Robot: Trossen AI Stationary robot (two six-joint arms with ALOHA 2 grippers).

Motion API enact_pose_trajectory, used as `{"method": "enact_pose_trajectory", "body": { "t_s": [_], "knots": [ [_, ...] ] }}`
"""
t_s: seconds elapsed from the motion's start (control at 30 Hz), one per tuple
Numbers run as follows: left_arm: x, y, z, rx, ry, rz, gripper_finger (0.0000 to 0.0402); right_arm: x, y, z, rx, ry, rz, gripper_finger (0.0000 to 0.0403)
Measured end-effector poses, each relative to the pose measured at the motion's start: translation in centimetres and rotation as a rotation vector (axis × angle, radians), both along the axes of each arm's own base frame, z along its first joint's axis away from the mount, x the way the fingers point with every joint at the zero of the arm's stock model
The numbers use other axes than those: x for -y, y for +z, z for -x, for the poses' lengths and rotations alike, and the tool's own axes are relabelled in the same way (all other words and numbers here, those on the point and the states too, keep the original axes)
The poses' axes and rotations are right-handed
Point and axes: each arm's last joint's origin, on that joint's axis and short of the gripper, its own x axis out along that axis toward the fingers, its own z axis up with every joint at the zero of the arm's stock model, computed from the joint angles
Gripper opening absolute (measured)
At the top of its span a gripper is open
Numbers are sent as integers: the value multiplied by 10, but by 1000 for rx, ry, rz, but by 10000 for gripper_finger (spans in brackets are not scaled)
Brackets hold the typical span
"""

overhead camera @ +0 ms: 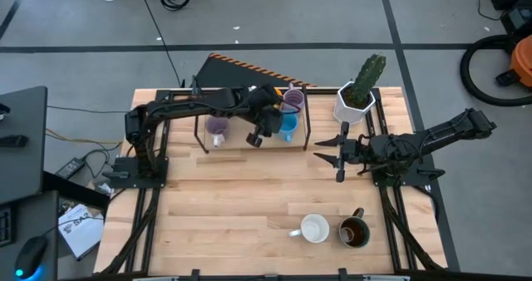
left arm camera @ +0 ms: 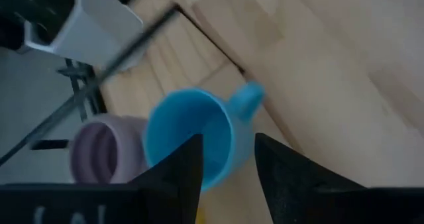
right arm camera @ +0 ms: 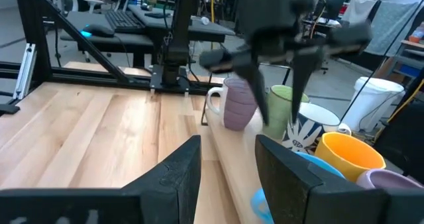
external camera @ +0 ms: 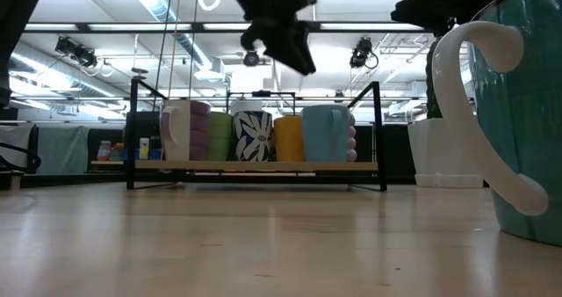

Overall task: Place coffee mugs
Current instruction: Put the light blue mug on the shelf aligned with the blue mug

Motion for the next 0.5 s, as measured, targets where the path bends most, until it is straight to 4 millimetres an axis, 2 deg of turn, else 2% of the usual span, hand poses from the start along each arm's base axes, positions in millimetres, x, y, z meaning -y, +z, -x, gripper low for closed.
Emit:
{"method": "enact_pose_trajectory", "body": {
  "t_s": [0.07,0.17,0.33,0.5],
  "knots": [
    [-1,10,-1,33,-2,18,141,0,0,0,1,0,0,148],
    [-5,13,-4,49,11,48,141,0,0,0,3,0,0,148],
    [-14,-6,-8,-40,62,98,141,0,0,0,3,2,-1,148],
    [-12,-20,-12,-111,5,62,143,0,-2,-2,-10,2,0,148]
  ]
}}
